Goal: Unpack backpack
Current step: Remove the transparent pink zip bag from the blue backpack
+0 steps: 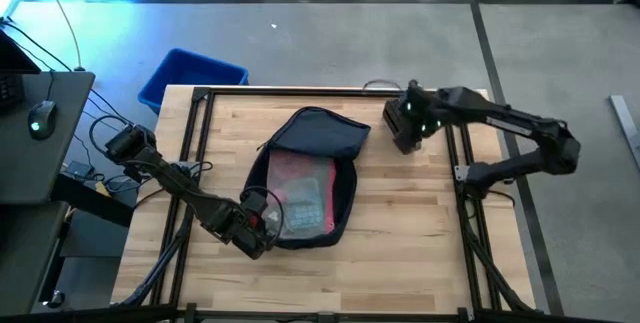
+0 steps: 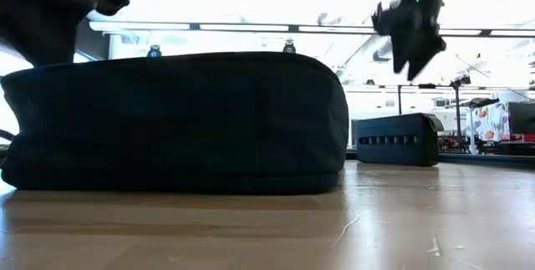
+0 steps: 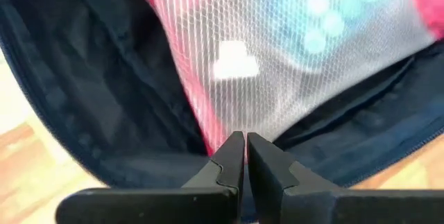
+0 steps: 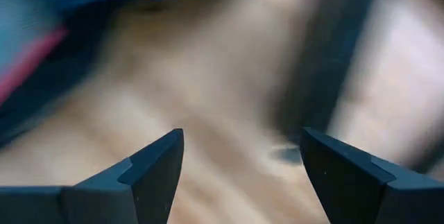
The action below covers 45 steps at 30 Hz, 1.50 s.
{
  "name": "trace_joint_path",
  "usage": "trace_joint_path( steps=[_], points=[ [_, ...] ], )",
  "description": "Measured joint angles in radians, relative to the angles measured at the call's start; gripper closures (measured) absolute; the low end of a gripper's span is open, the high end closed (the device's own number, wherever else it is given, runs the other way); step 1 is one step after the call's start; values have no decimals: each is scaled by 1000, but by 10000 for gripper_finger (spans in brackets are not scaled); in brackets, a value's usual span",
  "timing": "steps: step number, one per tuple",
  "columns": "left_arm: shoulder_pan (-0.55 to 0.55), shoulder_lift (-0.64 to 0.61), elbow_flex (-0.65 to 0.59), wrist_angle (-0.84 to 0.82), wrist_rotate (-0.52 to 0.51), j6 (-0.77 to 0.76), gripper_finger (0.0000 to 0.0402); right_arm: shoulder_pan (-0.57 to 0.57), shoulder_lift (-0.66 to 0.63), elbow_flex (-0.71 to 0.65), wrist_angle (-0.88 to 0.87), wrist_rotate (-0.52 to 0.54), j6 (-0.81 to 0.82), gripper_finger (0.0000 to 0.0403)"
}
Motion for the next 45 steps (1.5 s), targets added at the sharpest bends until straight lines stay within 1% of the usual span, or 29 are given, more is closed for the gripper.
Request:
trace_joint_path(
  steps=[2,5,8,11,14,16,18,20,23,26,30,33,37,41,45],
  points=[
    [-1,0,0,17,13,2,402,130,-5,0,77,-62,26,133],
    [-8,9,0,29,15,8,402,314,24,0,259,-133,68,133],
    [-9,49,-9,23,72,-16,402,455,103,0,460,-119,86,132],
    [-9,98,-20,43,118,-44,402,525,209,0,663,-112,67,132],
    [-28,142,-23,122,107,-50,402,554,334,9,802,-101,8,134],
    [-42,160,-23,212,76,-29,402,560,415,52,827,-75,-27,141],
    [-54,166,-23,288,67,-8,402,562,492,121,838,-66,-75,150],
    [-71,165,-16,321,57,-2,402,565,570,198,840,-67,-125,159],
    [-107,160,28,284,29,-27,402,568,680,317,831,-68,-185,170],
    [-151,158,66,190,32,-94,402,574,776,433,834,-73,-237,177],
    [-249,159,99,-41,39,-307,402,588,902,565,826,-70,-288,177],
    [-335,159,99,-116,26,-464,402,604,977,658,827,-74,-316,177],
    [-412,159,98,-88,-54,-577,402,629,1056,760,826,-109,-407,177],
    [-422,163,51,8,-90,-575,402,652,1123,835,821,-86,-474,177],
    [-405,163,4,93,-184,-568,402,661,1149,873,796,-83,-464,174]
  ],
)
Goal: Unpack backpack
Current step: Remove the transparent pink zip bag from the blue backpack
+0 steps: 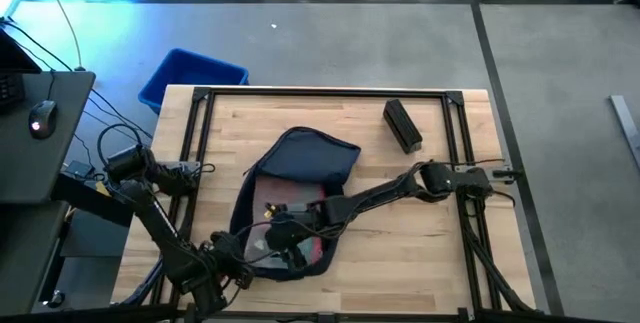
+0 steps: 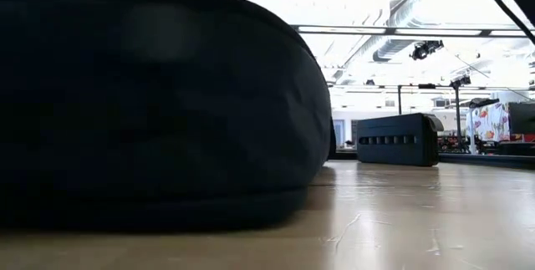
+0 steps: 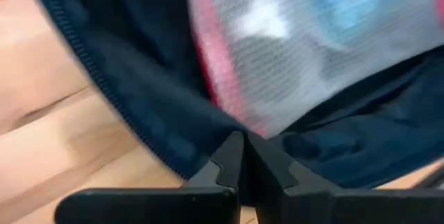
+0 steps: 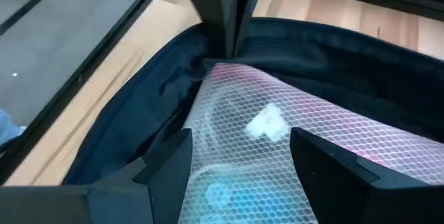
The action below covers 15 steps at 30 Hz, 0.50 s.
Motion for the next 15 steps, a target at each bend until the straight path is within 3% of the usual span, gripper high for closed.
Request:
trace_joint_path(
  steps=[11,15],
  points=[
    [87,3,-117,269,-327,105,402,18,-7,1,-217,37,4,101],
    [131,-20,-119,237,-298,165,402,36,-7,1,-223,51,16,99]
  ],
)
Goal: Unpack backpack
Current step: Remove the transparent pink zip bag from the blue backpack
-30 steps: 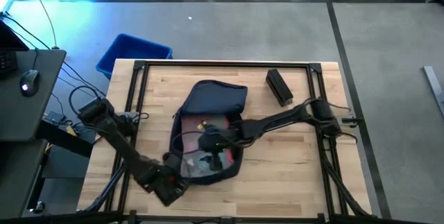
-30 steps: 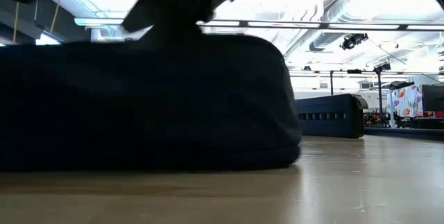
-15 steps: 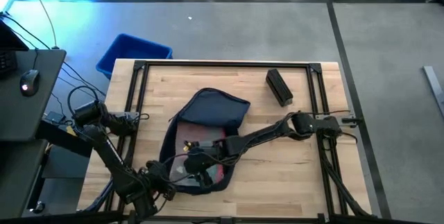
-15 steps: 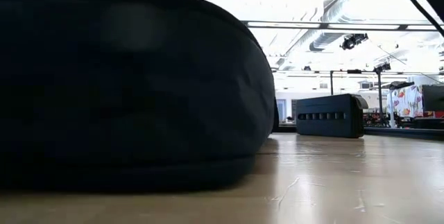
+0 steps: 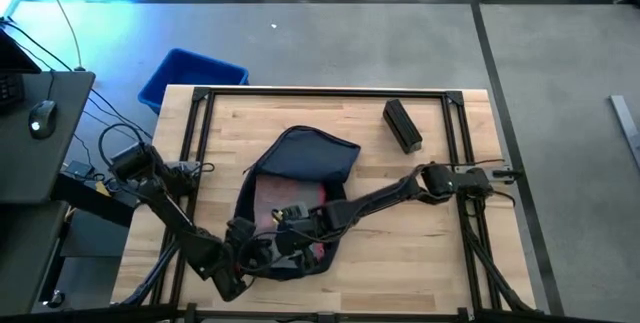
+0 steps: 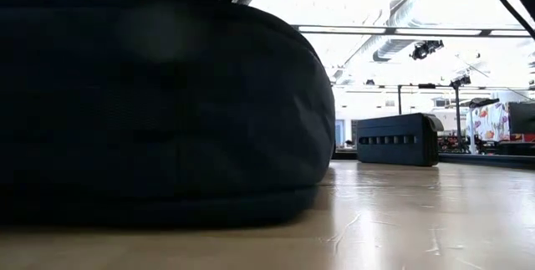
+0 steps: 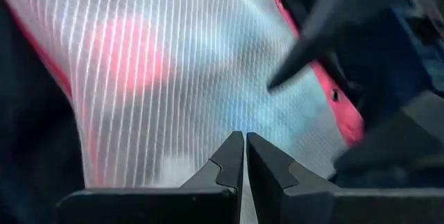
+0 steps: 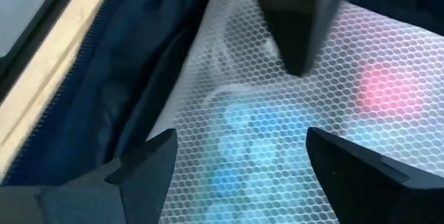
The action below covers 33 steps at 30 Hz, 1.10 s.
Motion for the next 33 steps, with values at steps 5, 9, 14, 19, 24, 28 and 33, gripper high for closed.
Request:
trace_joint_path(
  steps=[5,9,14,19,24,28,33],
  points=[
    [12,-83,36,-99,197,100,402,27,0,0,-20,32,31,99],
    [-18,-88,45,-212,358,36,402,42,-2,0,-15,41,84,99],
    [-53,-70,-20,-173,416,-73,402,49,-4,0,-12,56,142,99],
    [-56,-68,-121,22,396,-63,402,49,-3,0,1,61,160,99],
    [-55,-68,-196,296,265,33,402,49,-3,0,62,62,119,99],
    [-47,-68,-254,505,157,101,402,54,5,0,124,85,88,99],
    [-16,-67,-295,539,139,100,402,58,12,0,127,84,69,99]
  ],
)
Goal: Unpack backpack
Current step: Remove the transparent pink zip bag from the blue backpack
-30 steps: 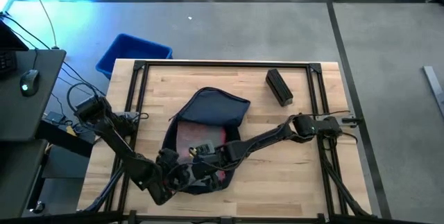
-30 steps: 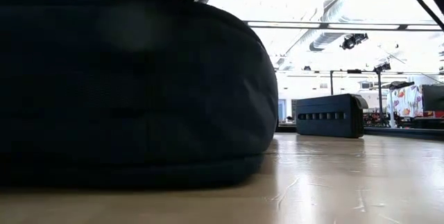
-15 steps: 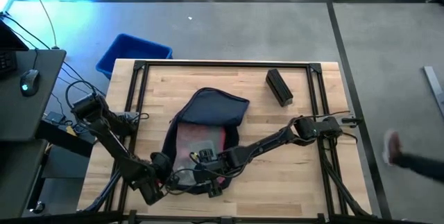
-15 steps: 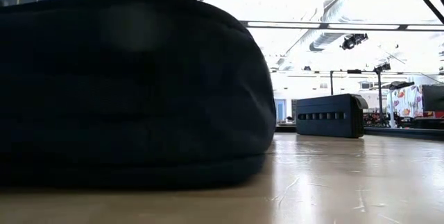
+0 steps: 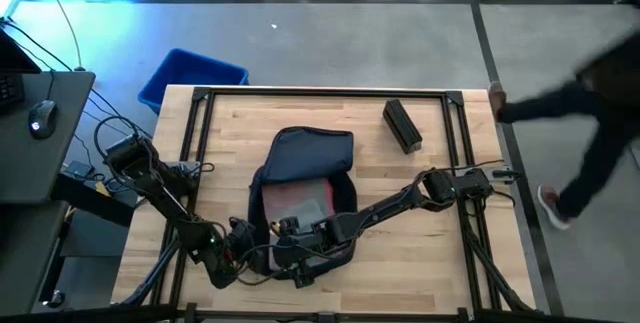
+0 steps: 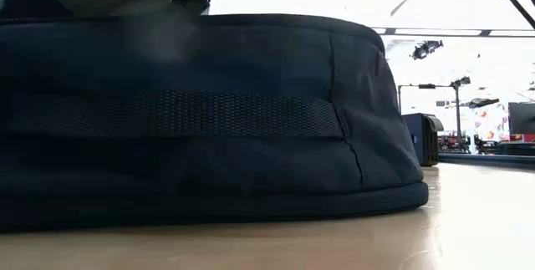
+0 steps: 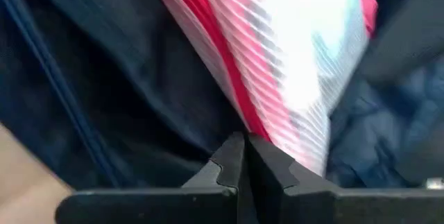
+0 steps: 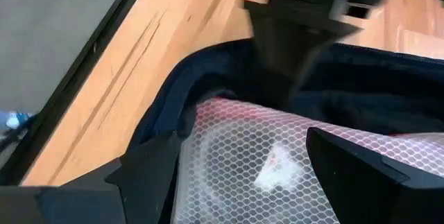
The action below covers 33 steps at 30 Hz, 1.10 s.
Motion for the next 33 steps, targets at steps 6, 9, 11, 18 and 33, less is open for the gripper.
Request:
trace_joint_path(
  steps=[6,9,11,18,33],
  points=[
    [20,13,-36,102,6,52,402,33,3,0,-79,67,-9,99],
    [21,35,-52,208,14,107,402,47,7,0,-103,106,34,99],
    [21,59,-56,278,24,132,401,52,17,0,-100,103,84,99],
    [37,132,-57,550,35,275,401,61,68,2,-59,118,182,99],
    [75,149,-54,614,42,344,402,68,111,2,-34,233,443,254]
  ],
)
